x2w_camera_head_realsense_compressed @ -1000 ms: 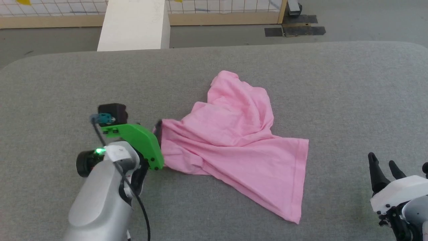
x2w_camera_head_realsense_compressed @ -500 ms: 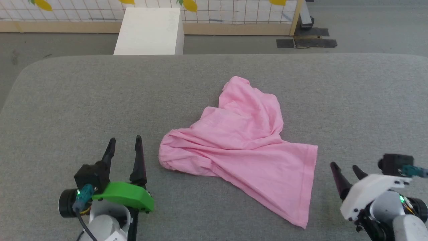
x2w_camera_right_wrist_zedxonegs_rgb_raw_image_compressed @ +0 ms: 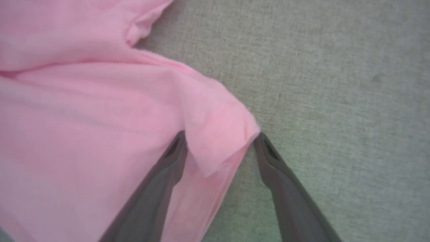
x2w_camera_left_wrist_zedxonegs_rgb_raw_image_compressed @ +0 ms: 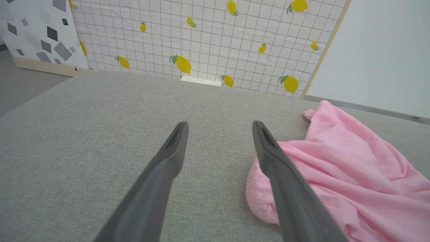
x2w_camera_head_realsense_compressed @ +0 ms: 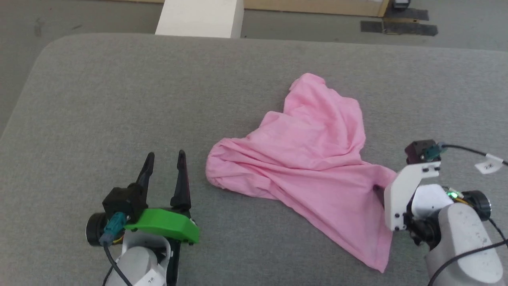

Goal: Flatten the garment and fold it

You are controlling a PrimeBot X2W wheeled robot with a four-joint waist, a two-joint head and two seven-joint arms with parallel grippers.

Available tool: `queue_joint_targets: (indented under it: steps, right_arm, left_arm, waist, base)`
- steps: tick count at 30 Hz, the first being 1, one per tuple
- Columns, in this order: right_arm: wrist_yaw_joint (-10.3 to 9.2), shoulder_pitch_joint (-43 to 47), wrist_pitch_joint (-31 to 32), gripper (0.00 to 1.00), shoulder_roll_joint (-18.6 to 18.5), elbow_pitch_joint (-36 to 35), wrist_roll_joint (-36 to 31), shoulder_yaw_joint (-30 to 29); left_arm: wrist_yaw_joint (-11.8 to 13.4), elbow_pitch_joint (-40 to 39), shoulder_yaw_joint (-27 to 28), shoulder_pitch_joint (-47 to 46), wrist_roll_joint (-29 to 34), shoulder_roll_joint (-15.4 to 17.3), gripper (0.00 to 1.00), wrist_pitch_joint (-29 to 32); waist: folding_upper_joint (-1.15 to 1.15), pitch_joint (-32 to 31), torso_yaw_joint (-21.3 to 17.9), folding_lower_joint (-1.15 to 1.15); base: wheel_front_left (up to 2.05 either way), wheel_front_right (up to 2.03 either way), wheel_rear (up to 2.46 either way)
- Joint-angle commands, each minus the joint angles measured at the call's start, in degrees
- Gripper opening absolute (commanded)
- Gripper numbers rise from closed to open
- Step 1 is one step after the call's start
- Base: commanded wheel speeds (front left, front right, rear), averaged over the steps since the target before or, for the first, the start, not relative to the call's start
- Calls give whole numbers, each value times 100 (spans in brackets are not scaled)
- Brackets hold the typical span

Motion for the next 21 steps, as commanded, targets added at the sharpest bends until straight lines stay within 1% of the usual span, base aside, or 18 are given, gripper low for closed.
queue_joint_targets:
  steps: [1, 5, 10, 12, 14, 15, 16, 17, 21]
  right_arm:
    - [-11, -25, 119, 0, -4, 185, -32, -56]
    - [-11, -422, 267, 0, -178, 176, -11, -219]
    - [-11, -1305, 361, 0, -680, 205, -66, -328]
    - [-11, -1678, 323, 0, -818, 259, -118, -392]
    - [-11, -1962, 255, 0, -877, 336, -180, -497]
    - [-11, -2229, -13, 21, -913, 549, -370, -699]
    - [-11, -2254, -65, 36, -905, 628, -416, -743]
    - [-11, -2263, -159, 100, -856, 700, -436, -808]
    - [-11, -2149, -674, 100, -666, 717, -391, -1051]
  left_arm:
    - [-38, -10, 8, -134, 64, -31, 100, -42]
    - [-115, 22, -15, -229, 113, -66, 100, -42]
    - [-223, 47, -107, -388, 166, -134, 100, -43]
    - [-262, 75, -161, -463, 179, -172, 100, -43]
    - [-293, 105, -217, -540, 191, -212, 100, -43]
    - [-342, 170, -294, -647, 202, -262, 100, -43]
    - [-356, 197, -314, -668, 202, -274, 100, -43]
    - [-370, 229, -331, -690, 203, -285, 100, -43]
    - [-406, 324, -352, -683, 203, -294, 100, -43]
  waist:
    - [0, 226, 212, 0]
    - [0, 388, 313, 0]
    - [0, 602, 465, 0]
    - [0, 671, 520, 0]
    - [0, 738, 568, 0]
    - [0, 785, 601, 0]
    - [0, 782, 601, 0]
    - [0, 755, 591, 0]
    - [0, 540, 485, 0]
  base:
    - [0, 0, 0]
    - [0, 0, 0]
    - [0, 0, 0]
    - [0, 0, 0]
    - [0, 0, 0]
    - [0, 0, 0]
    - [0, 0, 0]
    - [0, 0, 0]
    - [0, 0, 0]
